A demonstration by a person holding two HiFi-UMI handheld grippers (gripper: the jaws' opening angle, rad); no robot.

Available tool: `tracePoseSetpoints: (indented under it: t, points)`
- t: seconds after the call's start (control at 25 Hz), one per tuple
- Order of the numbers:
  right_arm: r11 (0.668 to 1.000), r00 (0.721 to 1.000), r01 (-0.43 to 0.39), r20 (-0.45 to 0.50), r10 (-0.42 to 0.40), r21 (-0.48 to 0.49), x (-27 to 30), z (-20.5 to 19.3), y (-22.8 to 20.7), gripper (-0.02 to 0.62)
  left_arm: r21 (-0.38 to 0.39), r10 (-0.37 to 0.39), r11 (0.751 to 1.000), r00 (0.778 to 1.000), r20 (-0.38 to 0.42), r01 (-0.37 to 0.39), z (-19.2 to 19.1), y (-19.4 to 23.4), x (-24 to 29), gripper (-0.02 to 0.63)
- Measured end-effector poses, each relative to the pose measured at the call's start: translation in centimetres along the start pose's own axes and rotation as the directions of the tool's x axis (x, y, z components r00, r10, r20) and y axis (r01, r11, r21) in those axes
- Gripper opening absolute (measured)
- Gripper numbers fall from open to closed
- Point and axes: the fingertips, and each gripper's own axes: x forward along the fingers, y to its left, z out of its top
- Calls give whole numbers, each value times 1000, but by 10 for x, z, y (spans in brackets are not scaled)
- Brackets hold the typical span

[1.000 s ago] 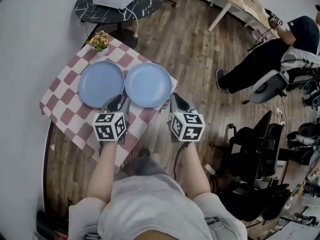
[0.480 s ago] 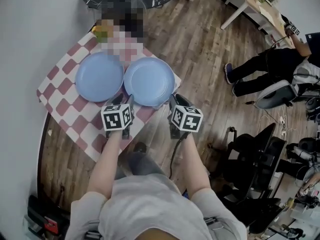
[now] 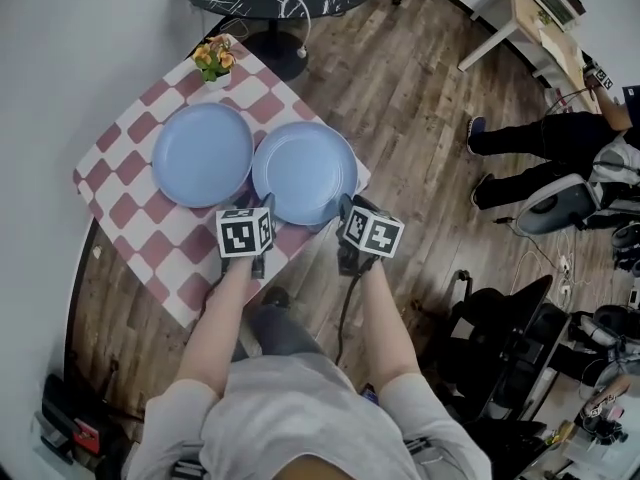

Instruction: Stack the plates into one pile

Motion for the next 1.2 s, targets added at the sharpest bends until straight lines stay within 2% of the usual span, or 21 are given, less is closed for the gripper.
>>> tracePoseSetpoints:
  t: [0.12,0.2,0.28,0.4,0.6,0.84,1.2]
  points:
    - [1000,1000,12,-11,-12,-11,8,-2,0,118,26,2,1000,1000,-15,-2,-3,0,8,191]
    - [1000,1000,20,-13,-20,-9,10,-2,-2,98,34,-1,999,1000,-17,1,-3,-2,10,144]
    - [1000,1000,25,-10,-25,8,10,-2,-2,88,21,2,1000,1000,-18,-2,-3,-2,10,131]
    - [999,999,38,31,-40,37,0,3,-1,74,17,4,1000,1000,-16,-4,-2,-4,5,130]
    - [997,992,36,121,-44,70,-28,18,7,64,53,-9,999,999,37,7,14,-14,-17,130]
    - [999,977,19,210,-29,49,-59,40,30,64,87,-22,996,993,113,12,38,-18,-50,130]
    - [999,962,-48,267,48,-6,-67,53,104,66,87,28,995,975,219,-48,66,29,-106,127]
